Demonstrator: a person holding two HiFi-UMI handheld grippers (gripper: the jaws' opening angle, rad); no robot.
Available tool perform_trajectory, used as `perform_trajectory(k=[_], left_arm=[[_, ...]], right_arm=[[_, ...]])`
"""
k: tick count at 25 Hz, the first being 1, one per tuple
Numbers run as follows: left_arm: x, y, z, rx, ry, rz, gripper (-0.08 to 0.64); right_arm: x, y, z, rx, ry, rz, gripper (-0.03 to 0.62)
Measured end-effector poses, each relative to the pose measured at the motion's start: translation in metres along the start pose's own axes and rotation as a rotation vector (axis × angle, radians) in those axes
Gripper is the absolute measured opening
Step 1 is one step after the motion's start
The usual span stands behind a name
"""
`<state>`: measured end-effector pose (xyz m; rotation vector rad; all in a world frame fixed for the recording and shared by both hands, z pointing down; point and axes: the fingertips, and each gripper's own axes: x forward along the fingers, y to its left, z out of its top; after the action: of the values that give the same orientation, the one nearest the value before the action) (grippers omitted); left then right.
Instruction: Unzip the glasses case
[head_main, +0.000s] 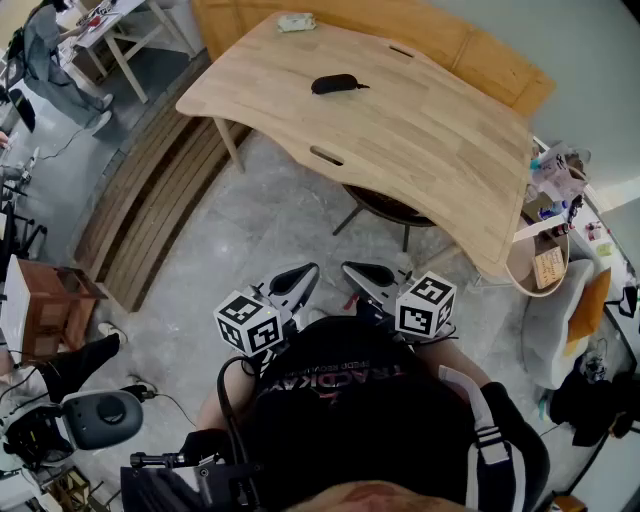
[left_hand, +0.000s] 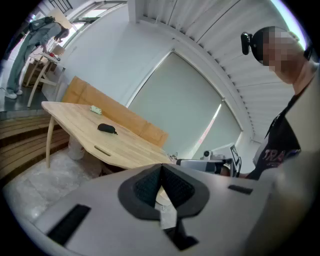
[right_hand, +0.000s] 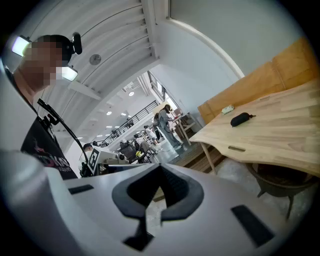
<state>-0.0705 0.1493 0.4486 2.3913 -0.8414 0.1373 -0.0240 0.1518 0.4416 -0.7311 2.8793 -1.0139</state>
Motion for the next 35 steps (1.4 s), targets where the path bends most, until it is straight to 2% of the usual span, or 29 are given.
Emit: perform_trajectory(k=[9,19,25,35], left_arm=[[0.001,0.003,0.006,-0.006,-0.004,0.004,0.012],[-0.001,0.006,0.006,-0.006,0.000,0.006,0.014],[-0.002,0.019,0.016,-0.018,0.005,0.000,0.014],[-0.016,0.013,0.009,-0.023,-0.024,0.026,0.012]], right_arm=[[0.004,-0.001,0.005,-0.005,0.009,0.001,0.015],[0.009,0.004,0.007,-0.002,0.007,0.044,0.017],[0.024,-0.001,0.015,0.009,0.017,0.036,0.015],[0.022,0.010,0.008,-0.008,0.035,0.047,0.015]])
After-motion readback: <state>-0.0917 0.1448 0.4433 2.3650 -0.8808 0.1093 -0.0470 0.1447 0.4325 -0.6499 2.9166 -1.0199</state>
